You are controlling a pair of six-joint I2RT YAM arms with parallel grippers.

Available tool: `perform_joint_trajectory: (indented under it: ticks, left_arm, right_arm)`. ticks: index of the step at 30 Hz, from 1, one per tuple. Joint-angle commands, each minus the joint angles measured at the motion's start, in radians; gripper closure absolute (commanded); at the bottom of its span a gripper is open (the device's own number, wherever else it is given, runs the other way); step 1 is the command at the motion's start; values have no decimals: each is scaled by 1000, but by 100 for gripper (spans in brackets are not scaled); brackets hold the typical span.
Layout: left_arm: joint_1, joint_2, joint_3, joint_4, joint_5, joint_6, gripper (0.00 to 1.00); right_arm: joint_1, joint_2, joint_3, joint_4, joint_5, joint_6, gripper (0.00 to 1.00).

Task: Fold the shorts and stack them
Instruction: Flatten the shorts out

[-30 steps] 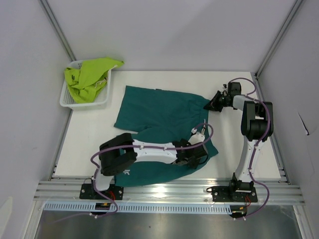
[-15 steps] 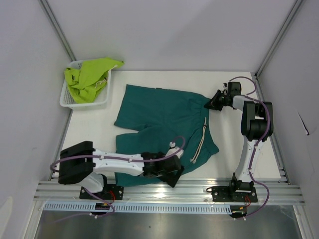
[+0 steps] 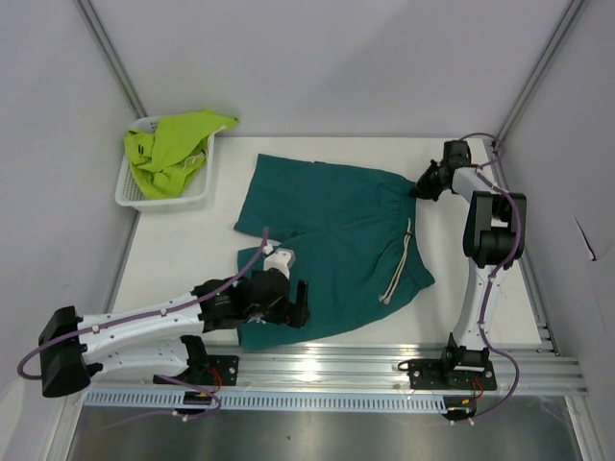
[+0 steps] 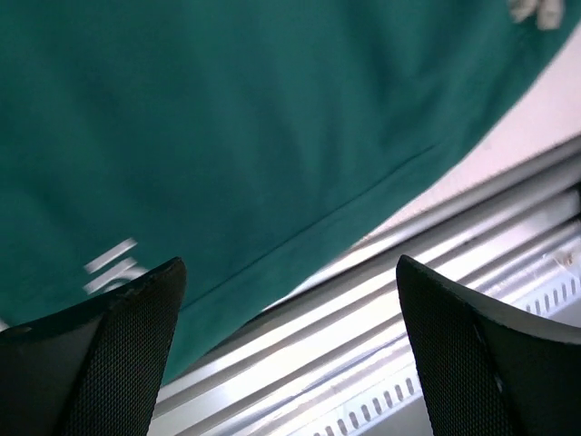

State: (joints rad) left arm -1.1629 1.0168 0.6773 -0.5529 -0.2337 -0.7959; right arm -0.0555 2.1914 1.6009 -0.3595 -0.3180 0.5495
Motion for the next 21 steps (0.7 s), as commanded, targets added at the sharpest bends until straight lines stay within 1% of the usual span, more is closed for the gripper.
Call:
perform_joint_trajectory:
  ticks: [1,2,3,5,6,7,9,10,12,13,15,16,17,19,20,21]
  left_arm:
    - [92,-96,-54,-30,17,-5,1]
    - [112,-116,-64,-31,14,-6,1]
    - [132,-133,-70,-27,17,-5,1]
    - [198,-170,-99,-19,37,6,1]
    - [218,-176,-105,-12,63,23,1]
    - [254,-178,-113,-9,76,30,1]
    - [285,-173,-114,-15,91,47,1]
    - [290,-170,-114,-19,91,49,1]
    - [296,-173,-117,-24,86,41,1]
    - [301,-175,-117,-27,80,37,1]
    - [334,-184,-124,-32,67,27,1]
    - [351,-184,-122,-25,66,27,1]
    - [370,-182,-130,-10,65,30,1]
    - [422,-176,-143,14,65,40,1]
    - [439,-175,-148,40,69,43,1]
    - [466,-176,-159,56,74,46,1]
  right_arm:
    - [-30,86,169,-131,118,-14,96]
    - [-35,103,200,-137,117,-14,96]
    - [-43,138,265,-145,115,-10,96]
    - [-47,172,327,-156,106,-2,92]
    - [-52,188,396,-167,105,7,90]
    - [-53,211,425,-182,100,9,82]
    - [-61,199,477,-191,94,15,70]
    - [-63,182,478,-185,92,18,56]
    - [-69,133,465,-180,105,17,45]
    - [-72,70,437,-180,112,13,35]
    - [-76,-11,378,-164,134,13,33]
    - [-79,-59,279,-145,129,15,33]
    - [-79,-153,225,-128,126,17,33]
    - [-79,-250,115,-79,99,23,35]
    - [-78,-336,3,-67,83,24,36]
    - [-78,-376,-53,-37,64,26,37]
